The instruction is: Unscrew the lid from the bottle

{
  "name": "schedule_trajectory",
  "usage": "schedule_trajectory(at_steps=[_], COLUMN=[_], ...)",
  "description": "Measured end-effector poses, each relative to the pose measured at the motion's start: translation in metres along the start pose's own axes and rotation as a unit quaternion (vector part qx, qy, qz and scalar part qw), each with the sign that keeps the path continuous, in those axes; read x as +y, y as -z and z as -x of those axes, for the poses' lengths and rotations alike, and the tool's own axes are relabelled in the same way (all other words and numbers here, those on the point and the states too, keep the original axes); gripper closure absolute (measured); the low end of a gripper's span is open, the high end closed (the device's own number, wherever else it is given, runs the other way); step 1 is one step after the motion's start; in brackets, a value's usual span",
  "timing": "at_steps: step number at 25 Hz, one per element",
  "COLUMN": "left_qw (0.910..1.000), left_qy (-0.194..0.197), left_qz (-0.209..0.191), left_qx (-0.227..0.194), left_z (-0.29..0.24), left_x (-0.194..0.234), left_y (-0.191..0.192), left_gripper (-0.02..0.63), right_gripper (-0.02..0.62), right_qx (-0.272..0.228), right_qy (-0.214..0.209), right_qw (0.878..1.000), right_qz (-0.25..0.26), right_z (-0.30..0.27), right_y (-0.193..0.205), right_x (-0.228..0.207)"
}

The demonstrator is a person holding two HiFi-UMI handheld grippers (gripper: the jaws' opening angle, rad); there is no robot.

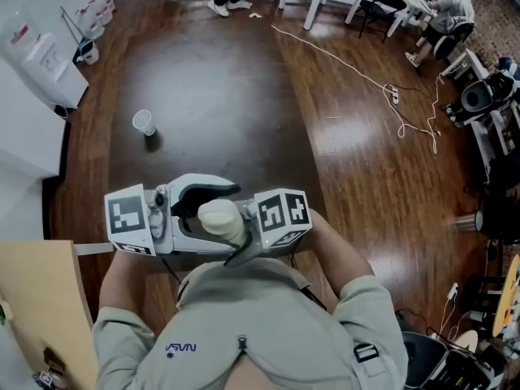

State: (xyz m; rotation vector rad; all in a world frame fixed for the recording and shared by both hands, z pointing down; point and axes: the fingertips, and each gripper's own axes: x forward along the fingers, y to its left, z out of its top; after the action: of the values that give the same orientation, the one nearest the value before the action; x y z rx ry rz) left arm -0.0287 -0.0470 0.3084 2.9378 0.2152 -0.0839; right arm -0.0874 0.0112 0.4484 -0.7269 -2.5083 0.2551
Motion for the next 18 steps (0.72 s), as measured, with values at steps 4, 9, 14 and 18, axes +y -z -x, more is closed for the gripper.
schedule_trajectory(at_steps=[4, 9, 14, 18], left_qw=[0.9995, 0.9965, 0.9819, 0.9541], left_qy=[0.003, -0.047, -0.157, -0.279], left_qz=[-0.029, -0.045, -0.085, -0.101], left_qx=[0.014, 0.053, 0.064, 0.037], left_z=[0.001, -0.003, -0.002, 0.004], left_x=[-0.004, 0.003, 0.026, 0.053], left_y=[0.003, 0.01, 0.004, -0.008], left_gripper=[0.301, 0.302, 0.302, 0.303], right_gripper=[0.293, 0.295, 0.295, 0.295], right_qx=[0.029, 0.044, 0.048, 0.027], right_qy=[0.008, 0.067, 0.195, 0.35], right_qw=[0.999, 0.997, 0.98, 0.936], right_qz=[0.011, 0.014, 0.013, 0.009], right_z=[-0.003, 0.003, 0.018, 0.044], right_y=[0.007, 0.015, 0.014, 0.006], right_x=[-0.003, -0.022, -0.06, -0.102])
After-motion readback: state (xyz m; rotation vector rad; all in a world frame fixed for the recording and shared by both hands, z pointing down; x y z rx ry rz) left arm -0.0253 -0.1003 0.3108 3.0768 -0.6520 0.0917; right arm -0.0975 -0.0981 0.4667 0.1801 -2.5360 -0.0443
